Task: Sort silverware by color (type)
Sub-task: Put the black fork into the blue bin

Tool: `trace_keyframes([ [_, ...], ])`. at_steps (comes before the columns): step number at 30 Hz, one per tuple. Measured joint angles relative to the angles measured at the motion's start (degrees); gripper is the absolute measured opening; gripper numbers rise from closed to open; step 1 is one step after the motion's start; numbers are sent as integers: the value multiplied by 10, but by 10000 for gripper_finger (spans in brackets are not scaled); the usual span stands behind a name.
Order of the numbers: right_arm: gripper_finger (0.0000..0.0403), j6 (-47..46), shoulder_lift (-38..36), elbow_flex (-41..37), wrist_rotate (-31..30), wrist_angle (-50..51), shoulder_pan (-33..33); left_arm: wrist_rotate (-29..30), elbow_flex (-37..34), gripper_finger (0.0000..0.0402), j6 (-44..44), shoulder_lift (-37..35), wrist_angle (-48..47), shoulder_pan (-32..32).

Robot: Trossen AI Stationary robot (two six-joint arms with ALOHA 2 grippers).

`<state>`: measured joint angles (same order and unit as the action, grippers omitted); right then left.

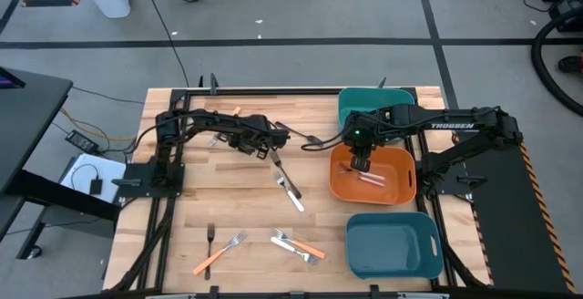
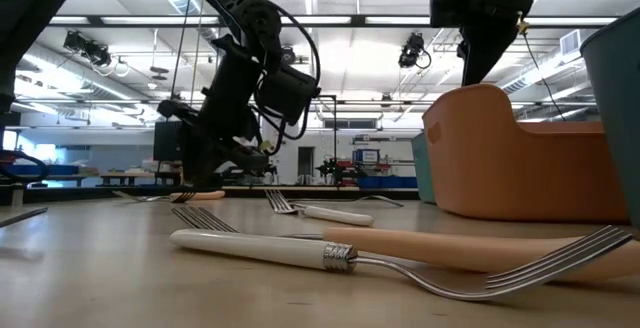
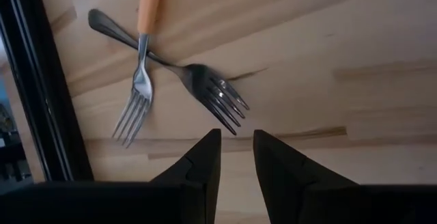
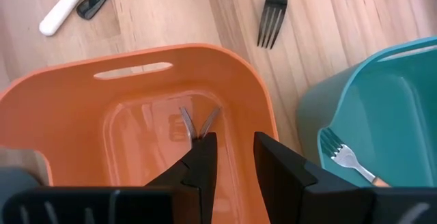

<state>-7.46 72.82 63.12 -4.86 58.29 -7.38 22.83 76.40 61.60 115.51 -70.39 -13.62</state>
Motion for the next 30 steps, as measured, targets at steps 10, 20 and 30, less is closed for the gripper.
trace_keyframes([
  [10, 104, 1, 0, 0, -1, -1, 0, 1, 0, 95, -23, 41, -2, -13],
  [20, 104, 1, 0, 0, -2, -3, 0, 57, 0, 91, -27, 54, -3, -20],
  [30, 104, -5, 0, 0, -2, -21, 0, 72, 0, 30, -115, 53, 4, -51],
])
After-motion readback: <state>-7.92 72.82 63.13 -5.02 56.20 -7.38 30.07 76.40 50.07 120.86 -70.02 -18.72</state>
